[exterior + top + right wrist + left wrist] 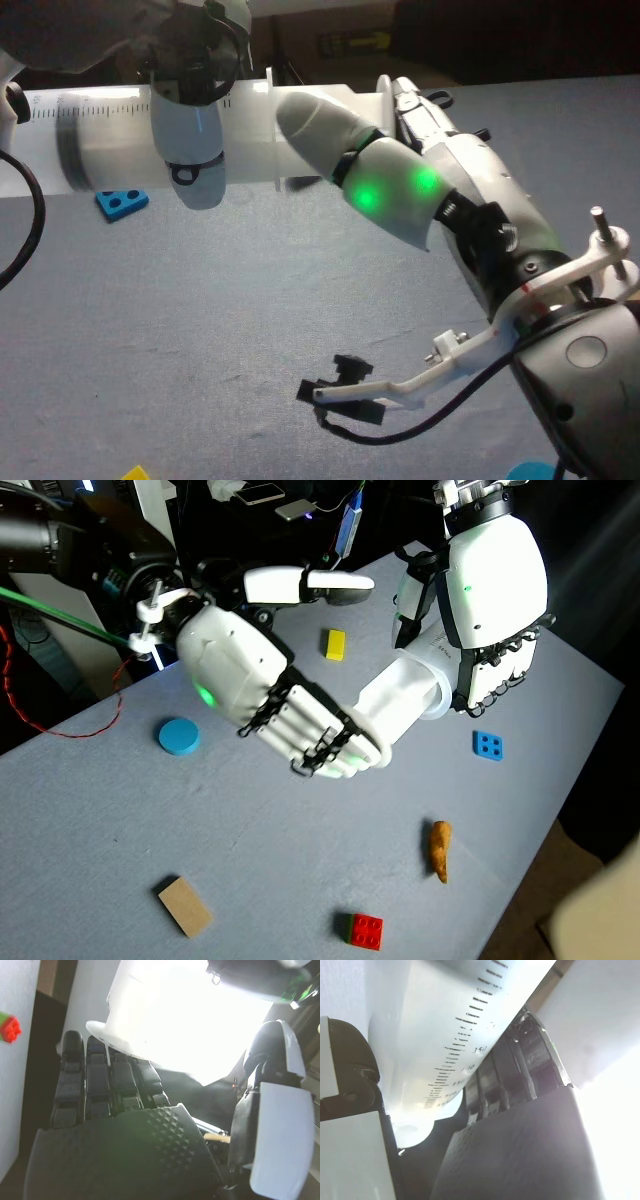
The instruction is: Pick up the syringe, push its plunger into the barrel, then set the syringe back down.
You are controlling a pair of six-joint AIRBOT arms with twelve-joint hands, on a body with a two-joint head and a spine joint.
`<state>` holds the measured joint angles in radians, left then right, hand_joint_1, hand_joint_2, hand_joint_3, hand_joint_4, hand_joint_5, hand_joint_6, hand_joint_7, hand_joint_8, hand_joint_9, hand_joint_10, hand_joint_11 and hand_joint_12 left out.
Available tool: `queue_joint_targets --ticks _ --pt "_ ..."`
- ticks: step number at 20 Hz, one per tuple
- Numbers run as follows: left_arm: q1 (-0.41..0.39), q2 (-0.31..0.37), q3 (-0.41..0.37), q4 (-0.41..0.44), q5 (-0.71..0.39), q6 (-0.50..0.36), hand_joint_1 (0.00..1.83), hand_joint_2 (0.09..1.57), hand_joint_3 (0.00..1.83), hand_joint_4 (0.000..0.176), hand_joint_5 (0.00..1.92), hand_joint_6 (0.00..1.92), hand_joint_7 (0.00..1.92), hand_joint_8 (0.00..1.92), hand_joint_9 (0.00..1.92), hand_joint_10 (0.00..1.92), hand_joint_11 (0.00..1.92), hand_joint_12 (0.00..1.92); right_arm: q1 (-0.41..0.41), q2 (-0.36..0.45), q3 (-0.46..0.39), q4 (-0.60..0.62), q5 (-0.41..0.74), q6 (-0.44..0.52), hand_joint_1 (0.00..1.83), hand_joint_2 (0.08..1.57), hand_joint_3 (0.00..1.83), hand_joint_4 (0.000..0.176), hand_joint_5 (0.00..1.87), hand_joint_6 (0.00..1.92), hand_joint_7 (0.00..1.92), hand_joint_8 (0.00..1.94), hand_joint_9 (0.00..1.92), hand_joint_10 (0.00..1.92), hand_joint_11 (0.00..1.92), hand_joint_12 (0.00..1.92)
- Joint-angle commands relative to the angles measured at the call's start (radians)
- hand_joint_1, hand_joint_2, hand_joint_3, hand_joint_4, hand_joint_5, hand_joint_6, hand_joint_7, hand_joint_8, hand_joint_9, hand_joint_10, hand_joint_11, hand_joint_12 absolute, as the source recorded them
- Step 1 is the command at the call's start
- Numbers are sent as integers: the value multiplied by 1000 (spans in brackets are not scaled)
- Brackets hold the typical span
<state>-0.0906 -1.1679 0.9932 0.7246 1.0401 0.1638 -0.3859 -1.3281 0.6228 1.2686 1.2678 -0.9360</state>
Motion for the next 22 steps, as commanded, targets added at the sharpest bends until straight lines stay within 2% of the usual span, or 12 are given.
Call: queue_joint_targets --ticks 1,4,10,16,18,22 --pt "-21 -13 -5 47 -136 -32 1484 1161 0 0 865 1094 808 1179 842 1250 630 1679 25 -26 -12 -181 -134 2 349 838 0 0 104 3 101 4 99 4 0 437" --pt "-14 -13 -8 63 -137 -64 1486 1157 0 0 858 1083 822 1166 850 1241 654 1668 47 -53 12 -181 -174 2 357 836 0 0 107 1 102 1 100 2 0 454" --pt "0 -13 -21 63 -140 -64 1487 1154 0 0 834 1096 851 1130 858 1251 661 1654 55 -69 17 -182 -244 -8 338 840 0 0 102 1 102 1 98 1 0 436" --pt "11 -12 -29 64 -147 -64 1485 1157 1 0 841 1106 854 1117 848 1256 640 1680 56 -70 17 -183 -236 -13 363 838 0 0 108 2 105 1 97 1 0 406" --pt "13 -12 -31 65 -147 -64 1485 1157 1 0 842 1106 852 1110 839 1268 654 1676 50 -49 14 -189 -227 -13 358 833 0 0 103 0 97 0 94 0 0 406" --pt "18 -12 -35 65 -147 -65 1485 1151 0 0 865 1067 863 1088 843 1263 669 1668 25 41 -23 -205 -192 -13 346 827 0 0 102 0 96 0 90 0 0 405"
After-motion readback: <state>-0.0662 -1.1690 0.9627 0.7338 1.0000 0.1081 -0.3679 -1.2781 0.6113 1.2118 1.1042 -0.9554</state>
